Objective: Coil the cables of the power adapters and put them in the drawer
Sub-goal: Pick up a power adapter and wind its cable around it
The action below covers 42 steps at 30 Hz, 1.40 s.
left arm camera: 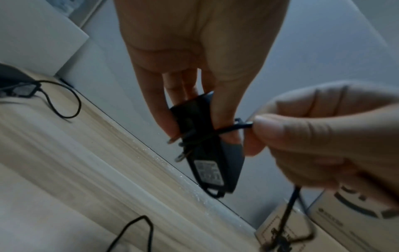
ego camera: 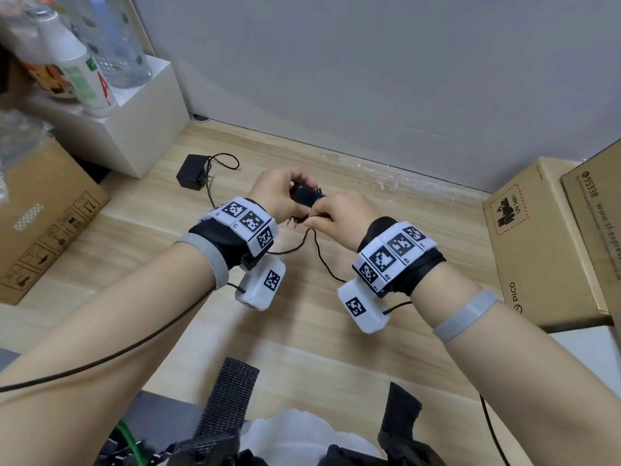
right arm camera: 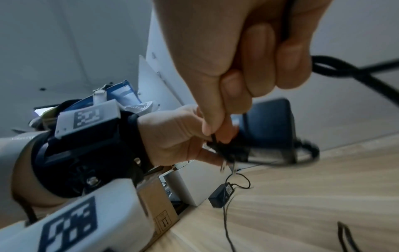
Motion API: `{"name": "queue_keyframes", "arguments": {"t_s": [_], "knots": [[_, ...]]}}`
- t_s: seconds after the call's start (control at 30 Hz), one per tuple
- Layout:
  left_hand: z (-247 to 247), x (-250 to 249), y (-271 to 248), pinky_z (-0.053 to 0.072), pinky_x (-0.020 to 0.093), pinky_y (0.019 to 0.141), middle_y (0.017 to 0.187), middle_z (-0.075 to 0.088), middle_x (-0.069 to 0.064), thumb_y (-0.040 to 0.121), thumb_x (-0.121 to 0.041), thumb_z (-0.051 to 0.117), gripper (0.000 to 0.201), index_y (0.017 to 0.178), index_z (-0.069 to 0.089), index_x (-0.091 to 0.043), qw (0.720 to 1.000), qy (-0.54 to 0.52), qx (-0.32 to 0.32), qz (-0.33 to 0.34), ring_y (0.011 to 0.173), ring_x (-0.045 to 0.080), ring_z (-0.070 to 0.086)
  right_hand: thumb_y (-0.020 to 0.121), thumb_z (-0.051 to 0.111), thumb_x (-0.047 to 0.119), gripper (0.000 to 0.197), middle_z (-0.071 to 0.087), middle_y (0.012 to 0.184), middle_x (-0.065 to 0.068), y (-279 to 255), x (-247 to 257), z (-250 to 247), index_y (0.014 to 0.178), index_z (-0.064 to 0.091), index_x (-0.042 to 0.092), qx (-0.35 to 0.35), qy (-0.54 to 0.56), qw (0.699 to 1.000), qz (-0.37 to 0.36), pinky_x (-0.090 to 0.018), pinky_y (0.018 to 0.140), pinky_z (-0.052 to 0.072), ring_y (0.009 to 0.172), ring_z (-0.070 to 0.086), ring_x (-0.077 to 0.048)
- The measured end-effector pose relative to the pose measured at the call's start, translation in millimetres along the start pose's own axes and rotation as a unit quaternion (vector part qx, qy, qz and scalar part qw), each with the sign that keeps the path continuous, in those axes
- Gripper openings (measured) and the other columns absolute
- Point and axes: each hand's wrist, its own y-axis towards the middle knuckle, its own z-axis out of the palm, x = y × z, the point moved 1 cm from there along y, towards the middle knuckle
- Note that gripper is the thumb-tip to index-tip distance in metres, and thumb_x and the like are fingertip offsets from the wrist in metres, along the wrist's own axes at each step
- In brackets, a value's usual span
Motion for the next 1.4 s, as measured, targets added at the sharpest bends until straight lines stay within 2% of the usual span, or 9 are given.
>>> {"name": "queue_keyframes", "arguments": {"t_s": [0.13,0.37,0.47,0.6,0.8,0.9,1.07,1.23,1.4], "knots": [[1,6,-4,0.046,0.019,0.058,0.089,0.06,-0.007,0.063,-0.006,0.082,0.041,0.092,0.06,-0.024,0.994,0.071,0.079,-0.028,0.07,0.008,0.056,0.08,0.063,0.048,0.022,0.062,0.078,0.002,2,-8,-15,0.083,0.068,0.027,-0.069,0.016,0.997,0.04,-0.032,0.07,0.045,0.082,0.057,-0.02],[-8,-3,-11,0.052,0.035,0.078,0.088,0.062,-0.009,0.062,0.003,0.08,0.048,0.092,0.058,-0.028,0.972,-0.078,0.22,-0.003,0.083,0.02,0.059,0.086,0.058,0.041,0.025,0.055,0.074,0.004,1,-31,-24,0.084,0.071,0.02,-0.106,0.053,0.991,0.054,-0.035,0.071,0.042,0.077,0.051,-0.02],[-15,-4,-11,0.054,0.028,0.078,0.09,0.067,-0.009,0.057,-0.005,0.076,0.05,0.098,0.057,-0.027,0.96,-0.19,0.205,-0.019,0.08,0.01,0.064,0.091,0.051,0.034,0.026,0.054,0.065,0.003,-3,-38,-17,0.07,0.063,0.025,-0.12,0.087,0.984,0.096,-0.036,0.072,0.046,0.074,0.055,-0.025],[-13,-10,-11,0.05,0.028,0.072,0.086,0.069,-0.012,0.066,-0.008,0.066,0.041,0.1,0.059,-0.028,0.93,-0.327,0.161,-0.044,0.082,0.009,0.062,0.09,0.042,0.008,0.026,0.067,0.086,-0.01,-3,-35,0,0.071,0.057,0.017,-0.057,0.069,0.983,0.158,-0.039,0.08,0.048,0.087,0.061,-0.031],[-3,-21,-7,0.039,0.024,0.064,0.087,0.06,-0.007,0.084,-0.007,0.062,0.026,0.097,0.062,-0.029,0.914,-0.392,0.067,-0.075,0.071,0.011,0.056,0.095,0.037,0.013,0.023,0.053,0.066,0.005,0,-17,21,0.078,0.053,0.013,0.021,0.151,0.978,0.145,-0.024,0.069,0.043,0.073,0.055,-0.019],[0,-18,-5,0.038,0.023,0.063,0.083,0.058,-0.005,0.081,-0.007,0.066,0.026,0.097,0.063,-0.027,0.921,-0.376,0.022,-0.095,0.069,0.012,0.054,0.097,0.04,0.017,0.02,0.051,0.061,0.009,-1,-7,25,0.082,0.052,0.012,0.037,0.177,0.976,0.121,-0.009,0.057,0.039,0.059,0.05,-0.008],[0,-16,-6,0.04,0.015,0.049,0.087,0.059,-0.004,0.077,-0.006,0.071,0.037,0.111,0.062,-0.02,0.938,-0.327,-0.027,-0.108,0.07,0.009,0.056,0.097,0.039,0.021,0.022,0.055,0.06,0.003,0,0,23,0.085,0.055,0.012,0.091,0.139,0.98,0.108,-0.031,0.085,0.043,0.077,0.056,-0.018],[-5,-12,-2,0.039,0.009,0.045,0.093,0.06,-0.005,0.076,-0.006,0.073,0.04,0.113,0.061,-0.014,0.969,-0.227,-0.05,-0.084,0.069,0.004,0.053,0.099,0.038,0.024,0.027,0.057,0.06,0.004,-6,2,21,0.079,0.053,0.014,0.09,0.143,0.982,0.08,-0.03,0.08,0.044,0.075,0.057,-0.02],[-2,1,0,0.049,0.011,0.07,0.095,0.063,-0.003,0.07,-0.01,0.079,0.038,0.104,0.065,-0.019,0.995,-0.073,-0.051,-0.052,0.079,0.01,0.058,0.099,0.037,0.026,0.038,0.066,0.073,0.003,-9,3,8,0.061,0.041,0.025,0.051,0.041,0.998,0.011,-0.029,0.071,0.039,0.075,0.054,-0.016]]}}
